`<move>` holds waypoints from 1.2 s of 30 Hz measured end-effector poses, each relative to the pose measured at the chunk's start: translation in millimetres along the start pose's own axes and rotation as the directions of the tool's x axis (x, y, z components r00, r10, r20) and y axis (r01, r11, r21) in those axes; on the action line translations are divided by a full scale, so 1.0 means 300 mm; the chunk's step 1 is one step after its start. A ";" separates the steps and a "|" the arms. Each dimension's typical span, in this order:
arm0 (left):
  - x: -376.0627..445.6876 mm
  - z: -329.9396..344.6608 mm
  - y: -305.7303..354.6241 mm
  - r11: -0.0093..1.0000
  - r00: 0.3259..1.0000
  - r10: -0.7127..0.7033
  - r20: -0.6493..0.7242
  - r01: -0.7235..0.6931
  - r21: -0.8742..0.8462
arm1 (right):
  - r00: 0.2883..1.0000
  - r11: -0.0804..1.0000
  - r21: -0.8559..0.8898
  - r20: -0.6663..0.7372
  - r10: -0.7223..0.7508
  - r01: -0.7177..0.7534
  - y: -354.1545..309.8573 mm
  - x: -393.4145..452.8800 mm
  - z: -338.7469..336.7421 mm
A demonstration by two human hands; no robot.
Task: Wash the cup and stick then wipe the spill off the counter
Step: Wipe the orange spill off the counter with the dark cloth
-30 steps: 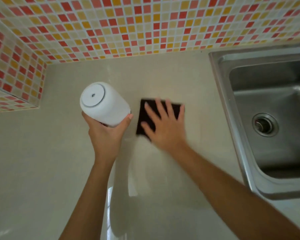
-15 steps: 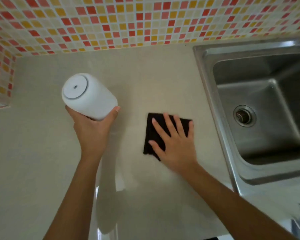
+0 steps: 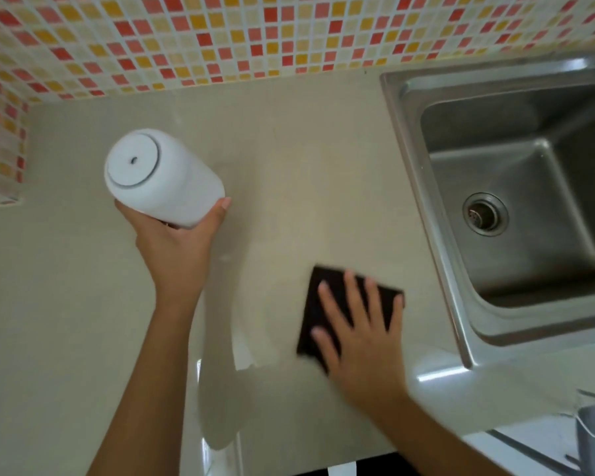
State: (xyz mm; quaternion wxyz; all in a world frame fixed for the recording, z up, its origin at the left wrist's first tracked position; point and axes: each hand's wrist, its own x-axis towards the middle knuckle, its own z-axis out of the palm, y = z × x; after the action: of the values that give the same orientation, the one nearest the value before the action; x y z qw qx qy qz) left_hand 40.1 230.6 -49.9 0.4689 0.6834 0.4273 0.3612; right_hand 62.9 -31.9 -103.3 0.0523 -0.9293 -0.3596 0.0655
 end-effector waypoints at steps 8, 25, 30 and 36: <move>0.000 -0.039 0.003 0.999 0.998 0.022 -0.065 -0.020 0.028 | 0.999 0.999 0.034 -0.029 0.034 -0.033 -0.095 0.724 -0.027; 0.030 -0.044 0.011 0.996 0.992 0.089 -0.085 -0.086 0.032 | 0.957 0.961 0.031 -0.085 0.277 -0.276 0.225 0.872 -0.067; 0.068 -0.050 0.032 0.994 0.987 0.112 -0.112 -0.112 0.008 | 0.974 0.971 0.087 -0.035 0.226 -0.222 -0.173 0.746 -0.001; 0.073 -0.031 0.026 0.994 0.988 0.112 -0.106 -0.110 0.028 | 0.975 0.970 0.125 0.042 -0.217 0.210 -0.189 0.217 0.021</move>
State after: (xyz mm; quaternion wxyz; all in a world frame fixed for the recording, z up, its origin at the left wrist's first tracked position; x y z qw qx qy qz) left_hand 41.9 252.4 -37.7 0.4168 0.6909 0.4172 0.4183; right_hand 72.2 54.0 -106.9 0.1049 -0.8782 -0.4543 0.1068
